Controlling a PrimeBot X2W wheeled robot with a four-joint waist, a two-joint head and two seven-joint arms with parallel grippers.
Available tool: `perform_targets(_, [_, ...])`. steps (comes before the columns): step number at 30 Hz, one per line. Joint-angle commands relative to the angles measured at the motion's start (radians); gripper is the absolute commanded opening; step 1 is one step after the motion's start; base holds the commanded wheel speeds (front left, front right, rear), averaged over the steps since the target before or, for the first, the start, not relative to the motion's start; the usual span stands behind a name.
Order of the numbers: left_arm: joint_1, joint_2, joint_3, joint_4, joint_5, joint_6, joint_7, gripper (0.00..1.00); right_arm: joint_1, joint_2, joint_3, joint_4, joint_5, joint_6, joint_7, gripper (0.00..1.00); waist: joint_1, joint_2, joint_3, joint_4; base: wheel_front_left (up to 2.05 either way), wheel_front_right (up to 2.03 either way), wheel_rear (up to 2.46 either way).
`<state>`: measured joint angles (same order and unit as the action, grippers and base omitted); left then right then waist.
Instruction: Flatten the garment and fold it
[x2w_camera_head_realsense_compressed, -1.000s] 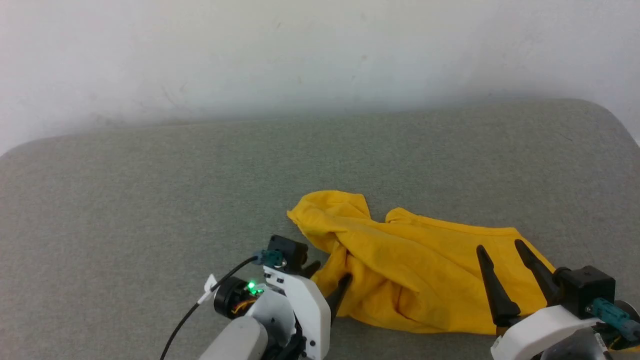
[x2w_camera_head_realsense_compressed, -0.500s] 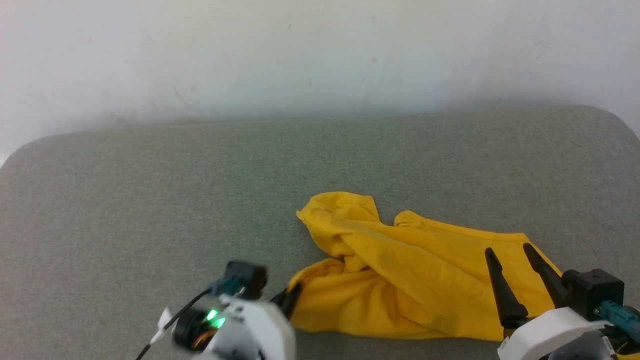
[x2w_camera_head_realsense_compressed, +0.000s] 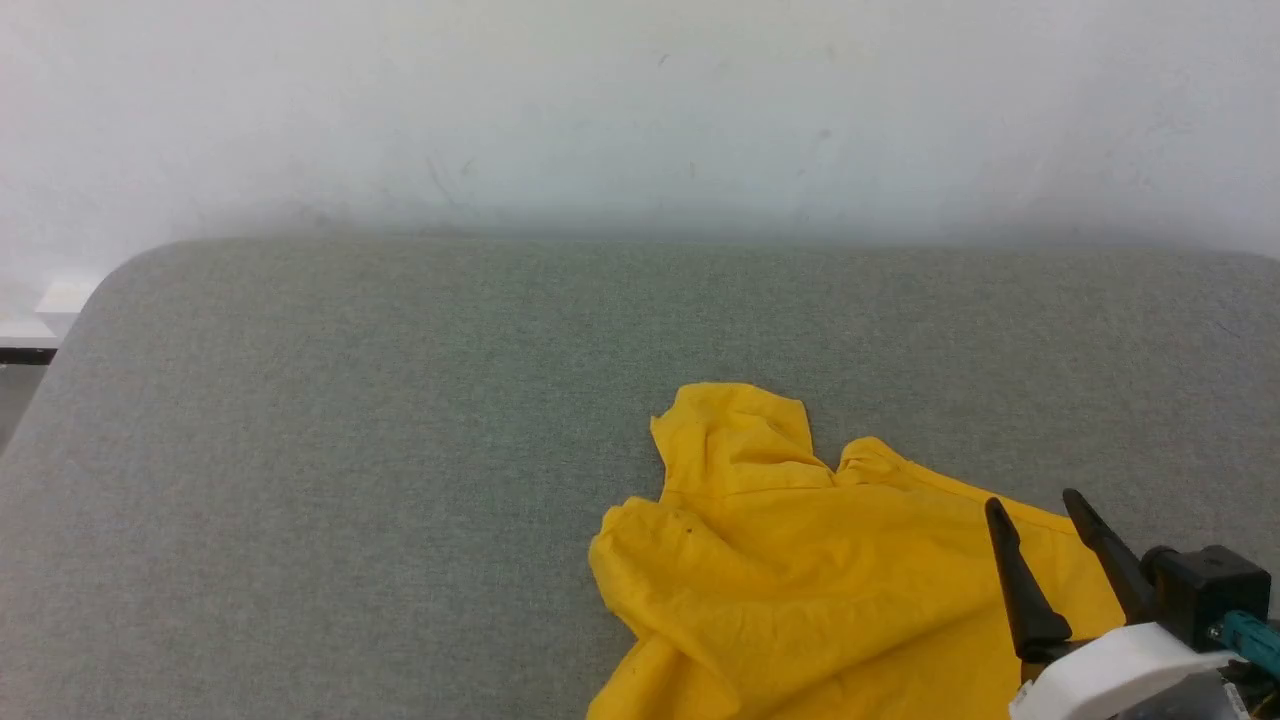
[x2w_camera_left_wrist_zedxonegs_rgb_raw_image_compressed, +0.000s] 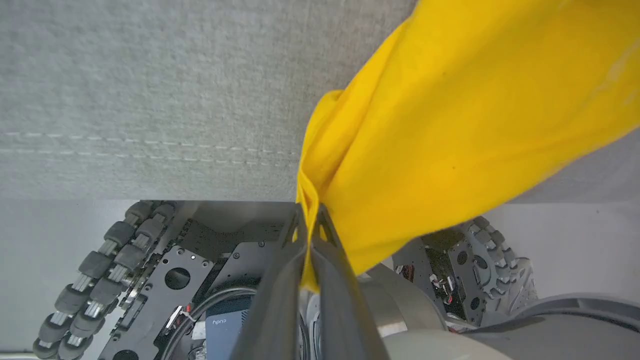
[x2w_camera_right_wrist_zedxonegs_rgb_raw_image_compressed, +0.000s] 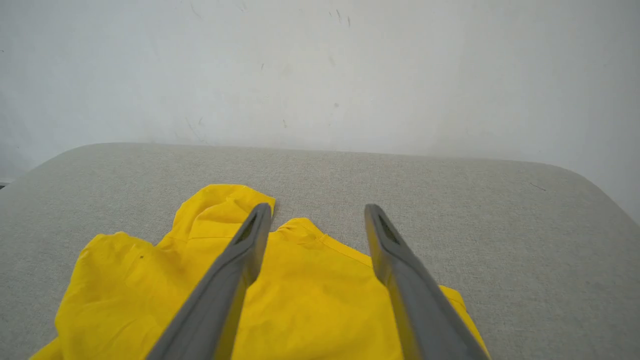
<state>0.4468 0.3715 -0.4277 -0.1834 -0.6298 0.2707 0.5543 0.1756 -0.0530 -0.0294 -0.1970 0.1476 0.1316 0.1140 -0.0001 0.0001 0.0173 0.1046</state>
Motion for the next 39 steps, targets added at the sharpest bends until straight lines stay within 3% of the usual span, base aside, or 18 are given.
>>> perform_targets(1, [-0.004, -0.015, 0.009, -0.028, -0.023, -0.006, -0.013, 1.00, 0.015, 0.003, -0.004, -0.008, -0.007, -0.001, 0.002, 1.00, 0.0001, -0.0001, -0.009, 0.010, 0.00, 0.00, 0.00])
perform_targets(9, [-0.191, -0.045, 0.054, -0.099, 0.057, -0.068, -0.212, 1.00, 0.025, 0.003, 0.002, -0.020, -0.007, -0.001, 0.018, 1.00, 0.0001, -0.0001, -0.034, -0.002, 0.00, 0.00, 0.00])
perform_targets(15, [-0.425, -0.086, 0.020, 0.018, 0.116, -0.139, -0.281, 1.00, 0.015, 0.003, 0.010, -0.040, -0.011, -0.001, 0.025, 1.00, 0.0001, -0.0001, -0.012, -0.040, 0.00, 0.00, 0.00])
perform_targets(19, [-0.588, -0.125, -0.025, 0.176, 0.136, -0.188, -0.263, 1.00, 0.001, 0.003, 0.017, -0.050, -0.014, -0.001, 0.025, 1.00, 0.0001, -0.0001, 0.023, -0.072, 0.00, 0.00, 0.00])
perform_targets(24, [-0.711, -0.134, -0.082, 0.359, 0.182, -0.224, -0.208, 1.00, -0.022, 0.003, 0.032, -0.050, -0.008, -0.001, 0.022, 1.00, 0.0001, -0.0001, 0.057, -0.114, 0.00, 0.00, 0.00])
perform_targets(29, [-0.794, -0.144, -0.127, 0.567, 0.211, -0.247, -0.152, 1.00, -0.043, 0.003, 0.041, -0.035, 0.002, -0.001, 0.010, 1.00, 0.0001, -0.0001, 0.086, -0.149, 0.00, 0.00, 0.00])
perform_targets(33, [-0.814, -0.160, -0.170, 0.692, 0.189, -0.297, -0.046, 1.00, -0.043, 0.003, 0.036, -0.022, 0.012, -0.001, 0.001, 1.00, 0.0001, -0.0001, 0.091, -0.156, 0.00, 0.00, 0.00])
perform_targets(34, [-0.815, -0.163, -0.181, 0.714, 0.183, -0.310, -0.014, 0.89, -0.042, 0.003, 0.034, -0.019, 0.014, -0.001, -0.001, 1.00, 0.0001, -0.0001, 0.091, -0.155, 0.00, 0.00, 0.00])
perform_targets(35, [-0.816, -0.163, -0.194, 0.731, 0.180, -0.323, 0.015, 0.46, -0.042, 0.003, 0.032, -0.016, 0.016, -0.001, -0.002, 1.00, 0.0001, -0.0001, 0.091, -0.153, 0.00, 0.00, 0.00])
perform_targets(36, [-0.817, -0.164, -0.203, 0.741, 0.175, -0.332, 0.035, 0.14, -0.043, 0.003, 0.031, -0.012, 0.020, -0.001, -0.003, 1.00, 0.0001, -0.0001, 0.089, -0.151, 0.00, 0.00, 0.00])
perform_targets(37, [-0.816, -0.165, -0.208, 0.747, 0.168, -0.340, 0.049, 0.00, -0.044, 0.003, 0.031, -0.010, 0.023, -0.001, -0.004, 1.00, 0.0001, -0.0001, 0.088, -0.148, 0.00, 0.00, 0.00])
perform_targets(39, [-0.821, -0.162, -0.205, 0.732, 0.166, -0.344, 0.027, 0.00, -0.044, 0.003, 0.032, -0.005, 0.026, -0.001, -0.004, 1.00, 0.0001, -0.0001, 0.083, -0.139, 0.00, 0.00, 0.00])
